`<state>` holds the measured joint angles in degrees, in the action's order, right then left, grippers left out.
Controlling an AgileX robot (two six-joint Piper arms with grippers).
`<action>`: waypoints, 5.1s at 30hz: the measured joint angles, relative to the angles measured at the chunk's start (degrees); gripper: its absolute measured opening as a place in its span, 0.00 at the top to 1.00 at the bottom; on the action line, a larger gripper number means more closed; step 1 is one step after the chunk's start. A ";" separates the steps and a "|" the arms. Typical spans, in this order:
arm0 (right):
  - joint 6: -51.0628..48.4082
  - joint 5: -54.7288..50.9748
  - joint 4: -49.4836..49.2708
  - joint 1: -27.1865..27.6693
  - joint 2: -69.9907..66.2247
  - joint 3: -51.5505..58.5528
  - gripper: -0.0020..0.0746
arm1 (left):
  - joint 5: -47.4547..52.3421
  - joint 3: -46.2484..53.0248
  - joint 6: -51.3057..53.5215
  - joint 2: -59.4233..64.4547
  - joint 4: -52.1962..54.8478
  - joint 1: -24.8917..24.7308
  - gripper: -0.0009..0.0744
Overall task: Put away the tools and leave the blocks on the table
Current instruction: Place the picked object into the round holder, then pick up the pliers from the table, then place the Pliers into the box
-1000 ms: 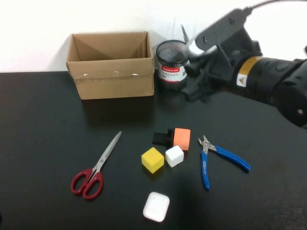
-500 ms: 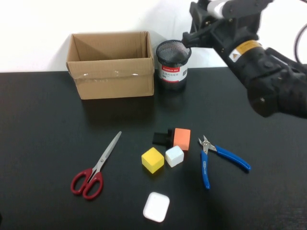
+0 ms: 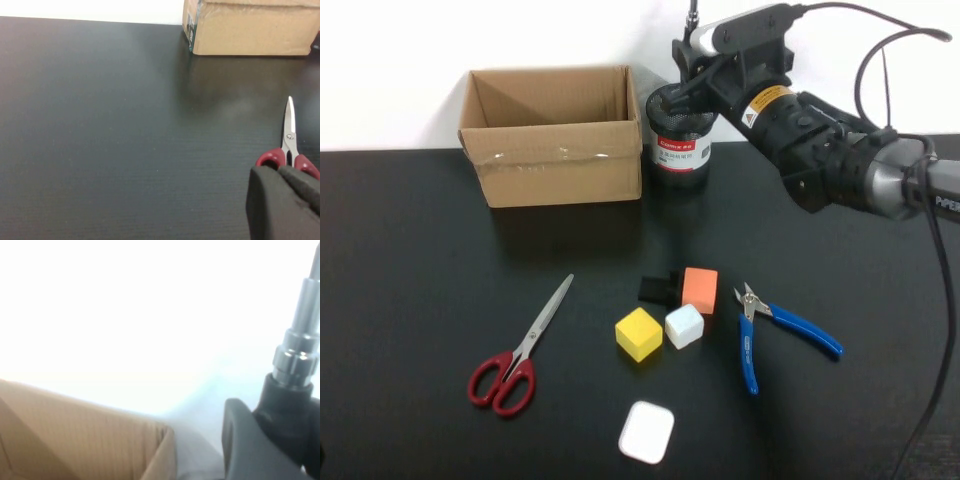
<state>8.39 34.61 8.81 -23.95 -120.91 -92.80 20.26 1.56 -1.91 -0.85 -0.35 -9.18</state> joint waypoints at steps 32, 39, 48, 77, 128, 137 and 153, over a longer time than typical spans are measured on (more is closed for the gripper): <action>-12.03 -89.42 -22.96 -2.54 22.41 9.43 0.49 | 0.00 0.00 0.00 0.00 0.00 0.00 0.99; -9.49 -85.00 -24.86 -6.45 22.41 21.37 0.49 | 0.00 0.00 0.00 0.00 0.35 0.00 0.99; 7.70 -75.97 -16.37 -7.56 21.51 25.78 0.49 | 0.00 0.00 0.00 0.00 0.00 0.00 0.99; 12.21 -69.12 -8.48 -8.14 10.38 25.78 0.54 | 0.00 0.00 0.00 0.00 0.35 0.00 0.99; 9.43 -28.80 6.67 -13.78 18.12 2.91 0.98 | 0.00 0.00 0.00 0.00 0.35 0.00 0.99; 9.94 -6.57 2.76 -13.77 3.36 -7.78 0.98 | 0.00 0.00 0.00 0.00 0.00 0.00 0.99; 15.96 -6.12 -10.12 -13.77 -18.23 -34.70 0.78 | 0.00 0.00 0.00 0.00 0.35 0.00 0.99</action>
<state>24.34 28.49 -1.31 -37.72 -139.14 -127.50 20.26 1.56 -1.91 -0.85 0.00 -9.18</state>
